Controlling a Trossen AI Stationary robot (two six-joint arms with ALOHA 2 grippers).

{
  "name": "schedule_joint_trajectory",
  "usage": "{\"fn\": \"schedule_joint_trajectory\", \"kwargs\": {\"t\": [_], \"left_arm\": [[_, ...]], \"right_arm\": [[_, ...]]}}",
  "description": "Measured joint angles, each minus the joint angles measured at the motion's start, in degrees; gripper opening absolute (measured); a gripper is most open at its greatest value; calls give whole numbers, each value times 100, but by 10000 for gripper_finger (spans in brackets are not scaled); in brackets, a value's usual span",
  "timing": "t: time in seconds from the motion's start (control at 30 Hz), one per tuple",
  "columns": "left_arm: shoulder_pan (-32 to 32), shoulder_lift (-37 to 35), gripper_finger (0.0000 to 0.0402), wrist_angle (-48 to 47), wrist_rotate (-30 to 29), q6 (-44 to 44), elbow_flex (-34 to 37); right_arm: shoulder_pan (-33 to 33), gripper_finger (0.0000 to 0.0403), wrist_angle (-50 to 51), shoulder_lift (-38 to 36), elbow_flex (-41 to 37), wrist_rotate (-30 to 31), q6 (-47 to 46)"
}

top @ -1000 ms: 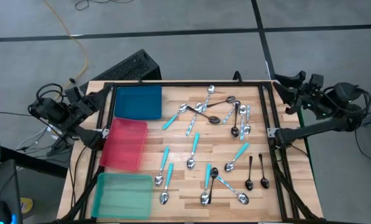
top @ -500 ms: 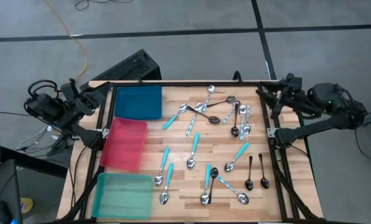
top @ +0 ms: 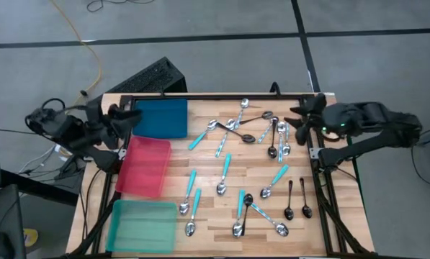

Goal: Sort silverware by color (type)
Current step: Put the blue patterned spoon into the blue bin

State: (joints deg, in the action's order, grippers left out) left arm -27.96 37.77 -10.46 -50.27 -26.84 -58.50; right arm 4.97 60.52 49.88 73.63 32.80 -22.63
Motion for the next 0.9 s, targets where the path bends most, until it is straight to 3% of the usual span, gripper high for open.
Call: {"fn": "schedule_joint_trajectory", "kwargs": {"t": [0.27,0.57,0.67,0.77,0.9], "left_arm": [[570,563,195,-1112,322,-447,-1007],[1518,1022,195,-2487,1223,-1137,-1780],[1896,1149,194,-2758,1618,-1309,-1814],[2256,1270,194,-2947,2016,-1447,-1819],[2673,1488,194,-3187,2607,-1446,-1821]], "right_arm": [[-343,224,472,550,2,-289,-576],[-973,210,1607,1294,2,-314,-2811],[-1177,206,1978,1577,2,-593,-3306],[-1382,203,2122,1847,2,-990,-3443],[-1454,202,2154,2207,2,-1078,-3224]]}}
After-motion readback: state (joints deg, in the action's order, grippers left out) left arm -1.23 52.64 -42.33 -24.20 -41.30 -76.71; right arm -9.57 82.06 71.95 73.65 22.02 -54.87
